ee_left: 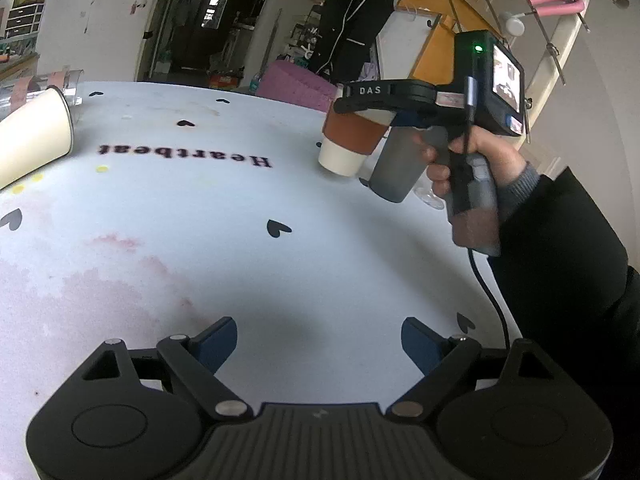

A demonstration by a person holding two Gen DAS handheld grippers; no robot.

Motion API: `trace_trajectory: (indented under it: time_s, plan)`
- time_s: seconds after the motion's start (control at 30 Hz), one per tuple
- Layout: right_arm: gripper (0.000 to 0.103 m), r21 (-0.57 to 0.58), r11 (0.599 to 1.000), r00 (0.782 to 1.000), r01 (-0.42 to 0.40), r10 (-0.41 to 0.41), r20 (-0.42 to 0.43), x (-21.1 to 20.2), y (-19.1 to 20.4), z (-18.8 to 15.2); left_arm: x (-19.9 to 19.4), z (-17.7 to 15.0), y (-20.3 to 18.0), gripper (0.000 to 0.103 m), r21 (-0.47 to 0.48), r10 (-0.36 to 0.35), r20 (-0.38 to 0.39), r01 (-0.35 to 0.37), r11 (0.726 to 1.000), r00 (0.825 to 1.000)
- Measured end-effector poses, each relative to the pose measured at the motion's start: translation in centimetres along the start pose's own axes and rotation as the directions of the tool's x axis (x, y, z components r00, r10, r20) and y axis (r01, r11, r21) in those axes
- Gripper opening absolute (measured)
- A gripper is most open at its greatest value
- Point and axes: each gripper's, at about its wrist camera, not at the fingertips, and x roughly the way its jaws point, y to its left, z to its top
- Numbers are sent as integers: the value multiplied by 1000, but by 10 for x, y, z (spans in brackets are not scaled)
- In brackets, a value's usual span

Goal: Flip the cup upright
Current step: 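Set the upright cup on the table beside the grey tumbler and release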

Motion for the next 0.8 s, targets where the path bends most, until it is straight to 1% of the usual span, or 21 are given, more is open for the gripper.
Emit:
trace_trajectory:
  time_s: [0.13,0.23,0.3,0.47,0.5,0.53,0.57,0.67,0.8]
  plan:
    - [77,-4,999,999,38,-38,-12,10,1,-1,-1,0,1,89,-1,1,0,-1,1000,1000]
    - [77,-6,999,998,36,-36,-41,17,1,-8,-1,-1,1,89,-2,5,3,-5,1000,1000]
    - [77,-24,999,999,41,-42,-15,14,4,-14,-2,-1,0,89,2,10,3,-10,1000,1000]
    - [78,-21,999,998,48,-49,-27,9,7,-14,-4,1,-4,90,14,25,13,-25,1000,1000]
    - [82,-18,999,999,45,-45,-30,7,6,-13,-5,1,-4,90,15,26,15,-27,1000,1000]
    - [88,-12,999,999,39,-40,-27,4,5,-12,-4,2,-4,90,16,29,16,-30,999,999]
    - [91,-8,999,999,37,-37,-13,2,4,-12,-4,2,-5,90,18,32,17,-33,999,999]
    - [91,-7,1000,999,30,-30,26,-16,4,-9,-6,4,-6,90,21,41,25,-42,999,999]
    - [95,3,1000,997,-3,3,81,-55,3,-11,-9,8,-10,90,27,56,48,-57,998,997]
